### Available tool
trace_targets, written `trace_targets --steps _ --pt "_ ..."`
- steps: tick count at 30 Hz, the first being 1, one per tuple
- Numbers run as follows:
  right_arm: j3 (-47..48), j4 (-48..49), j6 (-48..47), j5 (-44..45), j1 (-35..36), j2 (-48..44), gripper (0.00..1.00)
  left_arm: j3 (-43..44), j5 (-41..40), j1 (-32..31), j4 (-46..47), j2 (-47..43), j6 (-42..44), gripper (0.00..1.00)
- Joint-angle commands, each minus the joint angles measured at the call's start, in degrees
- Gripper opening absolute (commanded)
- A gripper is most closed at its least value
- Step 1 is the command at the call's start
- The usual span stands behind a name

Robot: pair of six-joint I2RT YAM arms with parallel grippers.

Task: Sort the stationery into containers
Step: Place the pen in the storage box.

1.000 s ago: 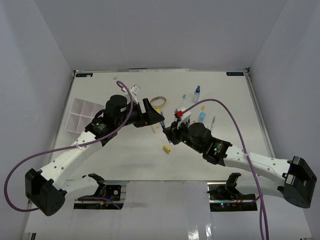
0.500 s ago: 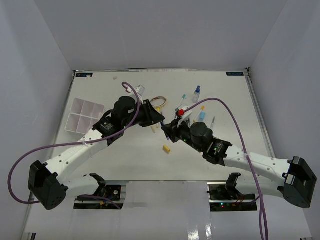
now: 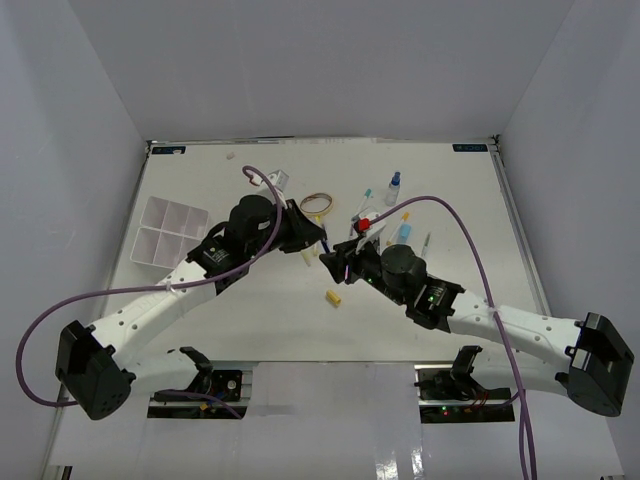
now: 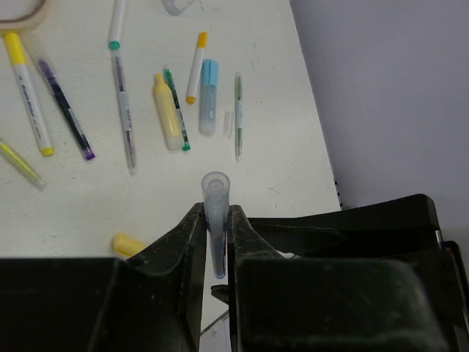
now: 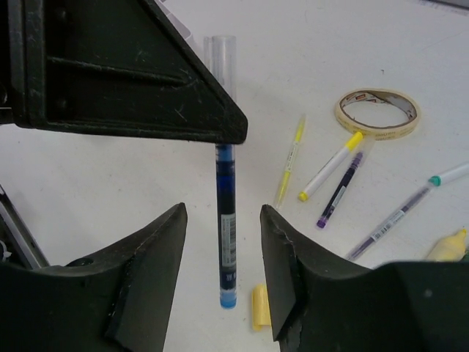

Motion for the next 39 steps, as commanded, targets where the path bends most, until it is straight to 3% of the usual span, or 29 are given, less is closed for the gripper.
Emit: trace_targets --steps 1,2,4,10,13,15,20,26,39 --pt "-0.1 0.7 -0.4 2.4 0.3 -1.9 0.52 0.0 -8.4 -0.3 -0.8 -3.6 2.9 0.11" --pt "-0.1 0.0 -0.5 2.9 0.3 -2.2 0.53 0.6 -10.2 -0.3 -1.8 -3.8 3.5 0.11" --pt "-1.0 -1.9 -0.6 4.7 0.2 -3.6 0.68 1.5 -16.4 -0.3 -4.9 -4.3 6.1 0.1" --pt "-5.7 -4.7 -0.4 10.4 0.1 -9.8 1.0 6.6 -34.3 0.0 -13.5 -4.4 16.0 0.09" --pt "-8.6 -4.9 -0.2 12.6 0.1 -12.8 0.9 8.7 -43.4 2.0 -14.9 -4.4 21.8 0.09" --pt "-9.8 -4.5 -1.8 12.7 0.1 -14.3 0.9 9.9 -47.5 5.6 -14.6 -4.2 24.6 0.08" --pt "-12.6 -4.5 -3.3 15.0 0.2 -15.8 0.9 12.4 -44.9 20.5 -13.0 -2.4 28.8 0.08" --pt "-14.2 -4.5 -5.3 13.6 -0.1 -15.4 0.9 15.2 -40.2 31.7 -8.8 3.1 31.9 0.1" --pt "-18.9 -3.2 -6.2 12.0 -1.0 -19.3 0.9 16.6 -40.5 43.1 -0.4 11.2 38.5 0.1"
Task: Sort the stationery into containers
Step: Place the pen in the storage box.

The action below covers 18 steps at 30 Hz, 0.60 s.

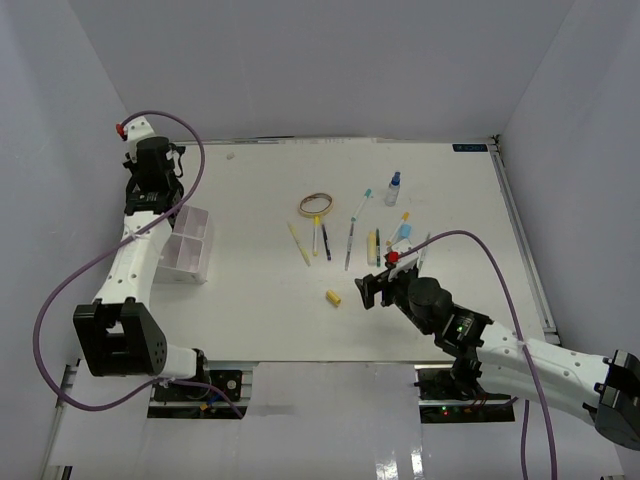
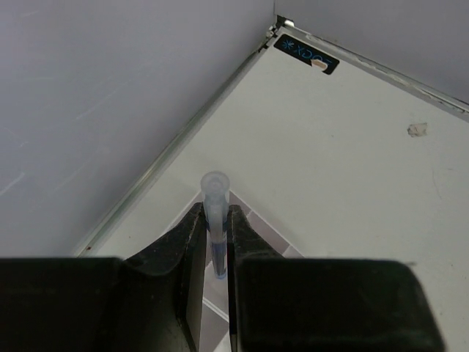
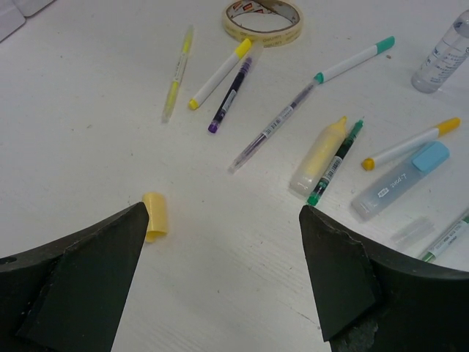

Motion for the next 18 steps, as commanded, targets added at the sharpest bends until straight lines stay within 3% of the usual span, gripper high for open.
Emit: trace_targets --steps 1,8,18 --pt "-0.5 2.9 -0.8 -0.2 -0.4 -1.7 0.9 1.2 -0.1 2.0 5.2 -0.7 2.9 0.1" --pt "-1.3 3.6 -0.5 -0.2 -0.9 -2.3 0.9 0.5 -0.6 4.1 8.8 2.4 4.3 0.11" --pt "-2.0 4.3 -0.5 0.1 -1.1 -2.8 0.9 -4.5 -0.6 4.5 11.4 4.9 3.6 0.27"
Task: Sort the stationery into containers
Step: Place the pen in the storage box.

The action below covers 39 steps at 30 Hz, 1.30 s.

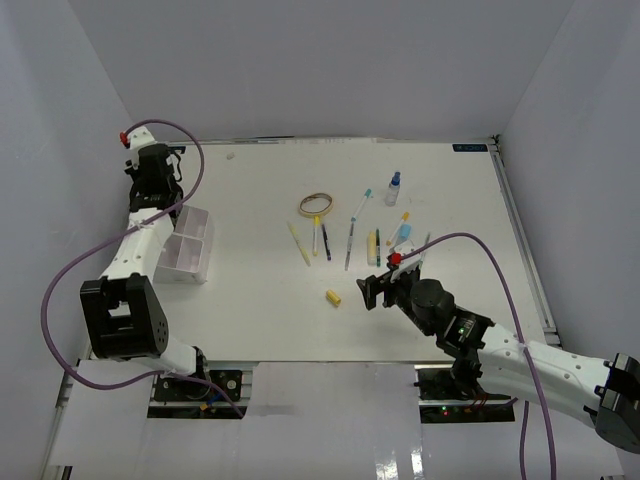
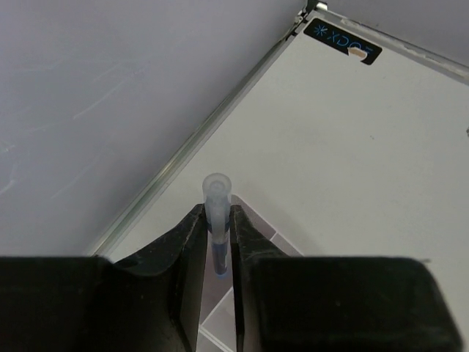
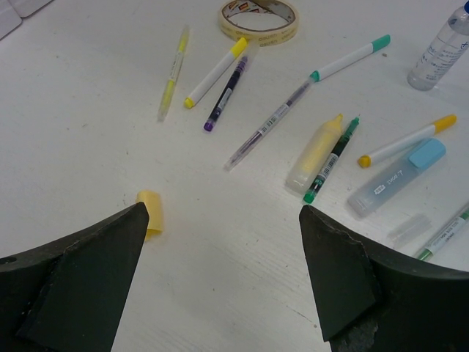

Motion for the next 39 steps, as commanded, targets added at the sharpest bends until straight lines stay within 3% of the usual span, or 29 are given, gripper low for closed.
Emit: trace_targets --steps 1,13,17,21,27,30,35,39 --pt "-0.1 3.2 0.0 0.6 -0.3 -0.8 0.9 -2.3 -0.2 0.5 2.3 -1.0 -0.4 0.29" --pt "0.9 0.9 2.2 1.4 -0.5 -1.0 0.9 -6.4 1.5 0.8 2.1 -3.3 -3.5 0.52" --pt "3.7 -2.4 3.5 3.0 -0.9 0.1 0.9 -5.5 4.4 0.8 -1.0 -5.5 -5.7 0.65" --pt "9.3 -8.4 5.2 5.6 -1.4 4.0 0.92 -5.3 13.2 0.7 -4.7 -10.8 -9.6 0.83" --pt "19.1 -15.8 7.5 2.8 -4.0 14.1 0.97 -6.3 24.8 0.1 -9.0 -18.6 -13.2 0.97" --pt "25.1 -18.6 8.4 0.3 -6.0 23.4 1.0 -8.4 31.7 -1.3 -8.8 -23.3 -14.3 0.98" --pt "36.0 -23.1 8.7 -2.9 -8.2 35.9 0.92 -15.8 41.6 -6.7 -6.5 -30.3 -15.4 0.98" --pt "44.6 -24.7 9.4 -4.1 -9.3 46.7 0.88 -21.1 41.0 -11.5 -6.2 -33.4 -13.6 0.98"
